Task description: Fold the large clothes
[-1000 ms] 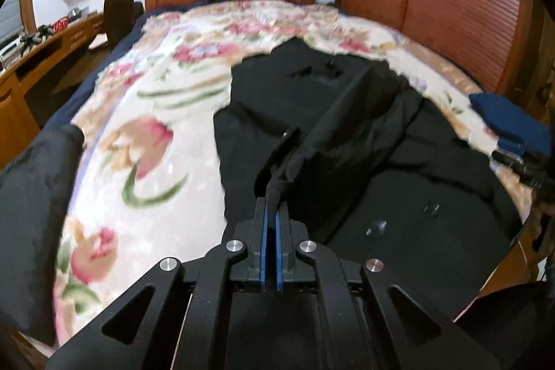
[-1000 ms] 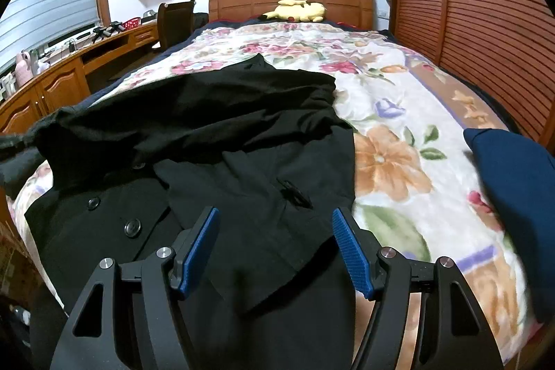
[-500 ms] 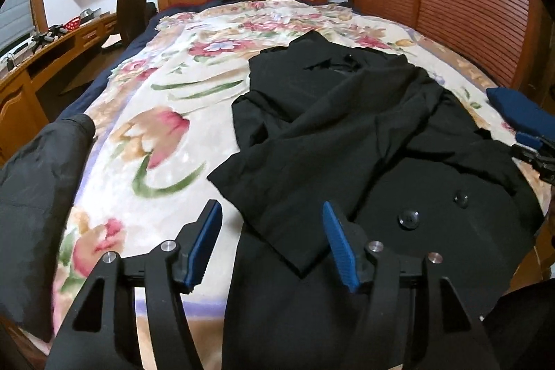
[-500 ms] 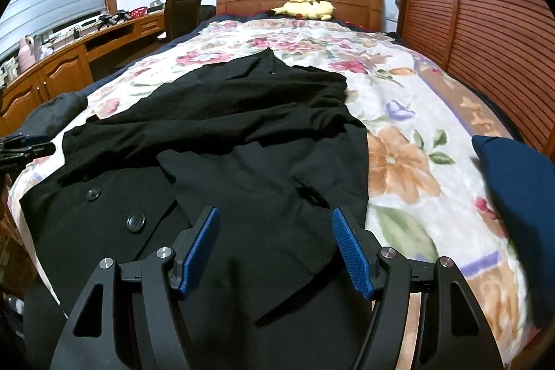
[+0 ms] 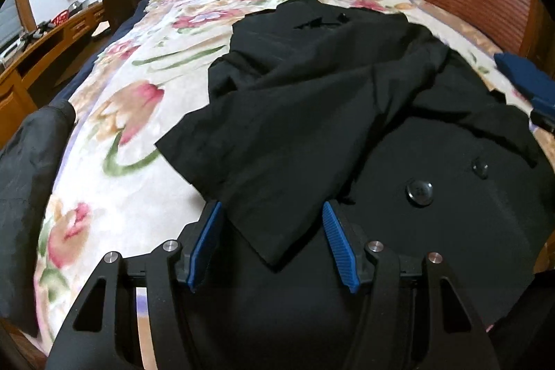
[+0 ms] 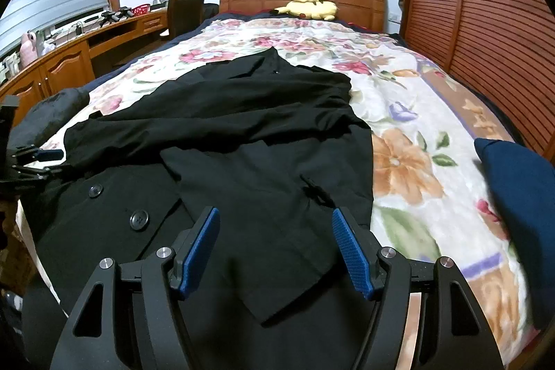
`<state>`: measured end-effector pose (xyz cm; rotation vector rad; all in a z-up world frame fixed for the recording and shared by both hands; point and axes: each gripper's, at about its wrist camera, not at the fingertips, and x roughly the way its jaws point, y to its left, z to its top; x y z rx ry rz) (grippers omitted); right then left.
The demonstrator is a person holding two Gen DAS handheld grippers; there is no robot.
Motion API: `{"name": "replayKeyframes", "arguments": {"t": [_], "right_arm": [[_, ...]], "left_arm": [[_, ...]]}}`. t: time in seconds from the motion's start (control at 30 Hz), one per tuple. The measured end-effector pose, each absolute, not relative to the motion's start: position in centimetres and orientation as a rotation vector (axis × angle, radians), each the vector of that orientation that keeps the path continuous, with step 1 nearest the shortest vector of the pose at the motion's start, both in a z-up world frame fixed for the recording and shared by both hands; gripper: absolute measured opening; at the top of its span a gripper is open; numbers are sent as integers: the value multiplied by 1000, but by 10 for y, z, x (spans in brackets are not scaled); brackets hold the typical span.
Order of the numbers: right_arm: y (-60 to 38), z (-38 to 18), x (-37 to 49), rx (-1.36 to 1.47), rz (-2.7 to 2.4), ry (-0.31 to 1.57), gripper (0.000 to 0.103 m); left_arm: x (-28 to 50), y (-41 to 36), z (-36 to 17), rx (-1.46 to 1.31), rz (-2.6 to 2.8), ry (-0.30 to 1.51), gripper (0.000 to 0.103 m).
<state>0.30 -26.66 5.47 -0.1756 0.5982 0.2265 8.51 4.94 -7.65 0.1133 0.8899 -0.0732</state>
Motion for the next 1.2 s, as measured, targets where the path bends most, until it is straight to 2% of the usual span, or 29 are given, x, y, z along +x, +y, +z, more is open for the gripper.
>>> {"name": "replayKeyframes", "arguments": {"t": [0.03, 0.07, 0.13, 0.17, 0.27, 0.47, 0.7, 0.73, 0.8, 0.83, 0.9, 0.93, 0.97, 1.2], "right_arm": [[-267, 55, 3, -175, 226, 598, 69], [-267, 56, 2, -175, 225, 597, 69], [-268, 56, 2, -174, 227, 593, 69], [-268, 57, 2, -174, 228, 591, 69], [-269, 55, 3, -178, 229, 595, 69], [-269, 56, 3, -176, 234, 604, 66], [-271, 57, 1, -163, 246, 596, 66], [-271, 57, 1, -164, 248, 596, 66], [-269, 56, 1, -165, 250, 597, 66], [-268, 56, 1, -165, 252, 597, 66], [-266, 56, 2, -168, 254, 598, 66], [-265, 56, 2, -169, 255, 598, 66], [-264, 55, 2, -170, 257, 599, 66], [-255, 53, 3, -189, 270, 598, 66]], "left_arm": [[86, 48, -78, 127, -69, 893, 46], [86, 47, -80, 130, -79, 899, 29], [84, 44, -79, 135, -99, 907, 13], [82, 42, -77, 153, -100, 898, 10], [74, 37, -66, 176, -118, 865, 6], [41, 29, -28, 148, -185, 776, 6], [2, 18, -25, 140, -204, 733, 6], [-1, 18, -26, 136, -187, 721, 12], [-5, 21, -23, 130, -167, 683, 29], [-7, 24, -21, 125, -164, 663, 46], [-11, 29, -17, 109, -156, 634, 65], [-13, 33, -16, 93, -153, 622, 82], [-14, 35, -14, 82, -152, 612, 89], [-20, 54, -20, 64, -99, 600, 91]]}}
